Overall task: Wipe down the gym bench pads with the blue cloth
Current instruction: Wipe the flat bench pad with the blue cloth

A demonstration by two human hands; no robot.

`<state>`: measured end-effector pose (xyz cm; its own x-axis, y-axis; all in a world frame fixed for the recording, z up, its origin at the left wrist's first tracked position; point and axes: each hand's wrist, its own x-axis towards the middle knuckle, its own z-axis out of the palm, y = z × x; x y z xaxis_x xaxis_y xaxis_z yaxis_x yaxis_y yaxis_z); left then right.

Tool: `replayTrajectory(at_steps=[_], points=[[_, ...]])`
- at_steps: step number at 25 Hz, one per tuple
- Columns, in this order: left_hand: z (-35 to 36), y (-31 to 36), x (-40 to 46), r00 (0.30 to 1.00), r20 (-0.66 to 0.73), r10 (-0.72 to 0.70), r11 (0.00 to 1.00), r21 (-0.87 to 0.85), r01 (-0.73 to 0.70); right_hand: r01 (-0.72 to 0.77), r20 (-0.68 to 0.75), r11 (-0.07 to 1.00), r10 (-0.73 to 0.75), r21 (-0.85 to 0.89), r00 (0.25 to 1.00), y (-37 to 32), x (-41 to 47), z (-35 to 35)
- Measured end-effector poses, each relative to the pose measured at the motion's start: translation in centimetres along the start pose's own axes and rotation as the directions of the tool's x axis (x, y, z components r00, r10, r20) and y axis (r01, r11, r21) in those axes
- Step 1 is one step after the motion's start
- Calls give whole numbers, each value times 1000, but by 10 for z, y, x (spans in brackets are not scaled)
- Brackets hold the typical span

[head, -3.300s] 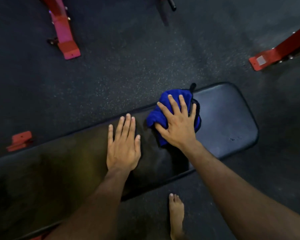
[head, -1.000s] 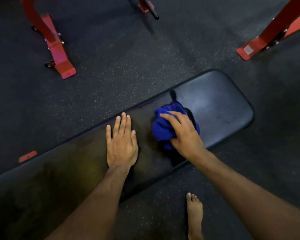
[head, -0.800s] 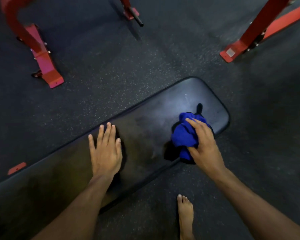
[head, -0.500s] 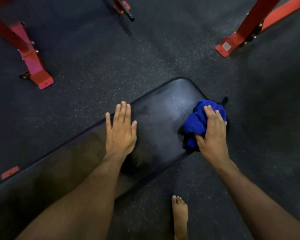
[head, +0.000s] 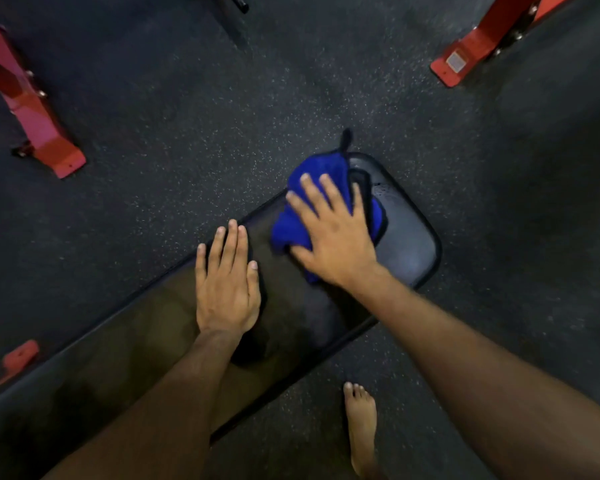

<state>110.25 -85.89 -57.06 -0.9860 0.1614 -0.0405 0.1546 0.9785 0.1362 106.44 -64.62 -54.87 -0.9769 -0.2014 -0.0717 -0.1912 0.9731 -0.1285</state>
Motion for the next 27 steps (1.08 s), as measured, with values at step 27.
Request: replayTrajectory(at_steps=[27], points=[[2,-4,0,1000,15,-2,999,-37,2,-143,27,989,142,40,989,16,43,-9]])
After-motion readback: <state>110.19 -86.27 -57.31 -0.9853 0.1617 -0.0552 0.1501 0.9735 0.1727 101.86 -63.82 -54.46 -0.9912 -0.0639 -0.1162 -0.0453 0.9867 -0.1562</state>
